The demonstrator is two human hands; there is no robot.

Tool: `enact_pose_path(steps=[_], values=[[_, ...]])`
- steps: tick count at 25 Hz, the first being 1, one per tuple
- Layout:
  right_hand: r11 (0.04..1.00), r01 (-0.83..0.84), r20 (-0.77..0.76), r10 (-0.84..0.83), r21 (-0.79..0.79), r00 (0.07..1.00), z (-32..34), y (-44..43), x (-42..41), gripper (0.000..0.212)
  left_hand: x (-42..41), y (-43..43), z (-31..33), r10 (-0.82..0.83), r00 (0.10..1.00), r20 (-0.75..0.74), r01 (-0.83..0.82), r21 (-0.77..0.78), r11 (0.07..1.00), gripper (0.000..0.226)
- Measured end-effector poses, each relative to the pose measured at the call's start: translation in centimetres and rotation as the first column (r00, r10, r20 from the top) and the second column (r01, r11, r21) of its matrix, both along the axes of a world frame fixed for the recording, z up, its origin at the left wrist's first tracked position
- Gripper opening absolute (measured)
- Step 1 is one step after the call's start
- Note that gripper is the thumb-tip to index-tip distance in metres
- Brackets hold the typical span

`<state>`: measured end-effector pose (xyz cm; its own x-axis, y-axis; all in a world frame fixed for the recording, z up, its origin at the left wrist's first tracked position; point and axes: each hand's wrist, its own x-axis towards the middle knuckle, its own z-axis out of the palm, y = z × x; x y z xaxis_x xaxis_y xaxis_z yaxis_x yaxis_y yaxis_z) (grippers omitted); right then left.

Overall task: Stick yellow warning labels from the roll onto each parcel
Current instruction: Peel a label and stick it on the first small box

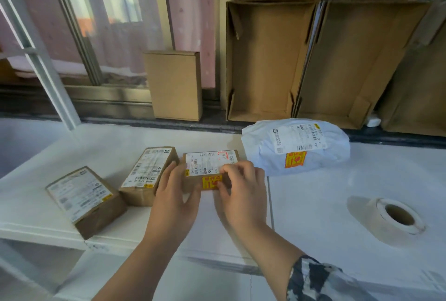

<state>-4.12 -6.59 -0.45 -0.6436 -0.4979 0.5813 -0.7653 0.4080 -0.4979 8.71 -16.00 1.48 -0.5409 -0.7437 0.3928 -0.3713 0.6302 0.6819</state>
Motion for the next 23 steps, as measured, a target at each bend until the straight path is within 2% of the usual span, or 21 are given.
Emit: enact_pose_path(steps=[7, 11, 14, 16, 18, 20, 21, 22, 23], values=[[0.974, 0.200, -0.175, -0.180, 0.103, 0.968, -0.5, -1.3, -1.2, 0.030, 3.3, -0.5, -0.3, 0.219, 0.973, -0.076, -0.206, 0.149, 0.967, 0.040], [0.978, 0.156, -0.127, -0.139, 0.136, 0.982, 0.7, 0.2, -1.1, 0.032, 3.8, 0.1, -1.0, 0.274, 0.952, -0.140, -0.275, 0.014, 0.961, 0.032], [0.996, 0.024, 0.001, -0.024, 0.090, 1.000, 1.0, 6.1, 0.8, 0.037, 1.9, 4.3, -0.9, 0.136, 0.980, -0.143, -0.123, 0.099, 0.988, 0.029], [0.998, 0.069, -0.013, -0.070, -0.003, 0.997, 0.6, 11.7, 0.2, 0.034, -0.3, 8.2, -0.4, -0.073, 0.991, -0.109, 0.088, 0.141, 0.986, 0.029], [0.950, 0.300, -0.060, -0.305, -0.083, 0.950, 0.3, 17.7, -2.4, 0.034, -3.2, 11.7, -0.5, -0.312, 0.946, -0.093, 0.324, 0.187, 0.927, 0.030], [0.797, 0.604, -0.153, -0.596, 0.004, 0.788, 0.7, 22.1, -5.6, 0.042, -6.6, 14.4, -0.9, -0.454, 0.886, -0.096, 0.464, 0.218, 0.859, 0.031], [0.710, 0.698, -0.214, -0.671, 0.094, 0.710, 0.8, 23.3, -6.8, 0.049, -8.2, 15.6, -1.0, -0.499, 0.861, -0.096, 0.506, 0.232, 0.830, 0.031], [0.653, 0.736, -0.244, -0.696, 0.177, 0.676, 0.7, 24.0, -7.6, 0.052, -9.8, 16.7, -1.2, -0.531, 0.842, -0.092, 0.536, 0.258, 0.804, 0.030], [0.639, 0.736, -0.248, -0.693, 0.226, 0.677, 0.6, 24.2, -7.9, 0.049, -11.1, 17.6, -1.3, -0.548, 0.832, -0.079, 0.546, 0.283, 0.788, 0.029]])
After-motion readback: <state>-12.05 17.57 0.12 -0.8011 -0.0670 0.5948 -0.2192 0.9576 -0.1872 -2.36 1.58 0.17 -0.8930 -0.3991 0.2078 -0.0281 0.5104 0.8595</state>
